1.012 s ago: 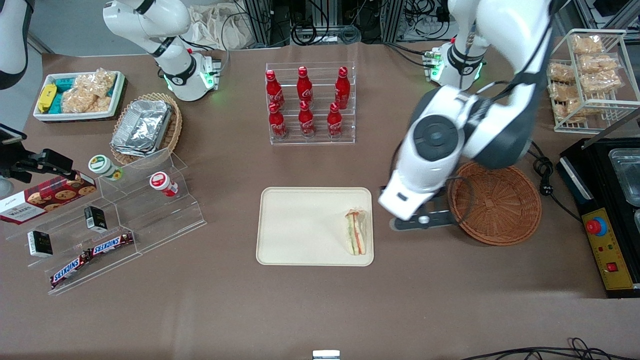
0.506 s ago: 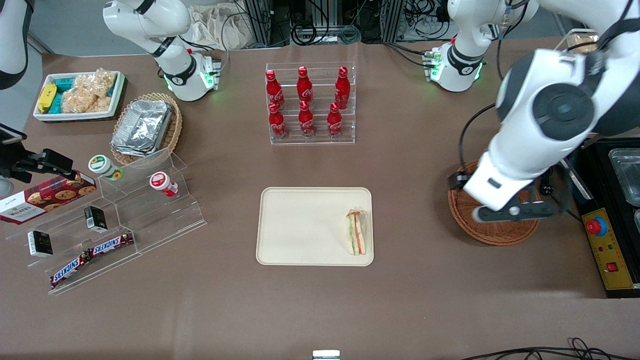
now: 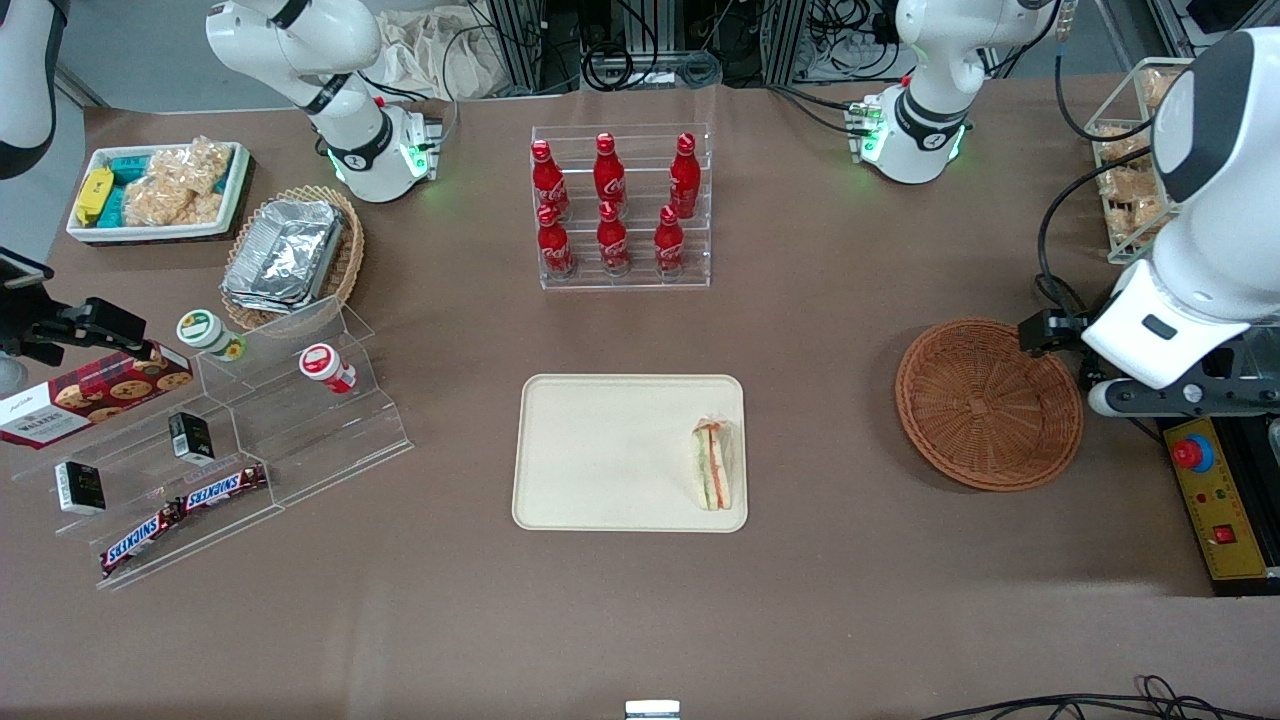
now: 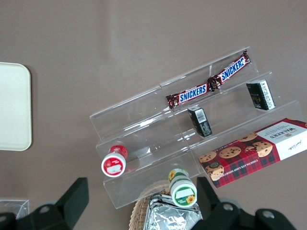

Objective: Place sandwich from basket to tray

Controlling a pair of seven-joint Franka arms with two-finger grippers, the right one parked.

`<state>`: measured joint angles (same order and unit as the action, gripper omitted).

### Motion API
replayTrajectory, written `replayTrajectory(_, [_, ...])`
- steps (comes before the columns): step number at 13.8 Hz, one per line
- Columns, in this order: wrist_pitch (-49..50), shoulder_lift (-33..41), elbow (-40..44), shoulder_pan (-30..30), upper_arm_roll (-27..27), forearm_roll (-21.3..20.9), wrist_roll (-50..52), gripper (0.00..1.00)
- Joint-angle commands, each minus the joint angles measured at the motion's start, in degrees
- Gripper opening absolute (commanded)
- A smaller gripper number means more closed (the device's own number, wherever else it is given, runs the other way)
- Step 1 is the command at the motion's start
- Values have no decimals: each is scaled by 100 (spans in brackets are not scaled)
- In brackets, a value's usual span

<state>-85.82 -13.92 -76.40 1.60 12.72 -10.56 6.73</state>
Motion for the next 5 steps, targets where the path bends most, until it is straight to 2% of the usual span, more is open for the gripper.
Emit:
replayTrajectory(1, [91,389,-305,-299,-706,360,-356,100])
replayTrajectory(3, [91,547,-410,-650,-1304,590,-549,100])
replayTrajectory(5, [83,566,-437,-740,-1430,626,-542,100])
